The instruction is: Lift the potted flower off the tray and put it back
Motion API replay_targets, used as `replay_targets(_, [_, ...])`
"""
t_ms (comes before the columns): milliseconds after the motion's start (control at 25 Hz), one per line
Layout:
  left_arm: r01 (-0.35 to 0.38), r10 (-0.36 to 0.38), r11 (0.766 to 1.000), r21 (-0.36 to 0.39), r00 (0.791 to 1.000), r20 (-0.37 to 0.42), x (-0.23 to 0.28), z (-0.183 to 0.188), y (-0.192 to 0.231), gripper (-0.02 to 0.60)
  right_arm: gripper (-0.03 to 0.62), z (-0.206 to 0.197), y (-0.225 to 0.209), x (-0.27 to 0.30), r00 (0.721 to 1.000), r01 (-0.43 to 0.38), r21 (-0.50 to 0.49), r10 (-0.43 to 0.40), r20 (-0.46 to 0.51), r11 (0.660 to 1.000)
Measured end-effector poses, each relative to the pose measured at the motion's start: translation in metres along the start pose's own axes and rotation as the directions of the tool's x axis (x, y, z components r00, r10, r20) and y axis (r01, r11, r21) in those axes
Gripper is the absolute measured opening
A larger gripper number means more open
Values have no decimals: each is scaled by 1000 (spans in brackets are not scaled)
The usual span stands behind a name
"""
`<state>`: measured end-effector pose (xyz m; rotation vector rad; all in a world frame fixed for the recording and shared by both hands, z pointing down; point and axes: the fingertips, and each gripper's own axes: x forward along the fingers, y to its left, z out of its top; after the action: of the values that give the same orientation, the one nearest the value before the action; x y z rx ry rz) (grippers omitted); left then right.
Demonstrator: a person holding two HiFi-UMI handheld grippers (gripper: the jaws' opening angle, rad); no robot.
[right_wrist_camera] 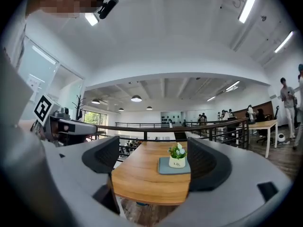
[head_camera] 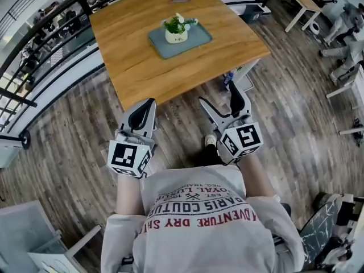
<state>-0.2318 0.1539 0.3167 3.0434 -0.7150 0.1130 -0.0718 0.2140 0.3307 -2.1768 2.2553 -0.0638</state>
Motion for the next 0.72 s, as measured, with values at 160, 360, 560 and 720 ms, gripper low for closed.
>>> replay_targets(160, [-85,85,996,3,996,-26,55,0,-14,12,431,-7,-59,30,993,-111,24,112,-26,994])
replay_targets(360, [-199,198,980,-22,980,-36,119,8,-27,12,431,-14,-109,57,955,-286,3,285,-79,958])
replay_targets(560, [-245,243,970,-16,968,-60,158,7,-38,12,431,-31,-143,86,917,-384,26,384,-110,923])
replay_targets(720, [-299,295,954,-28,950,-99,169,-3,-27,12,431,-39,-160,107,900,-413,42,415,-133,910])
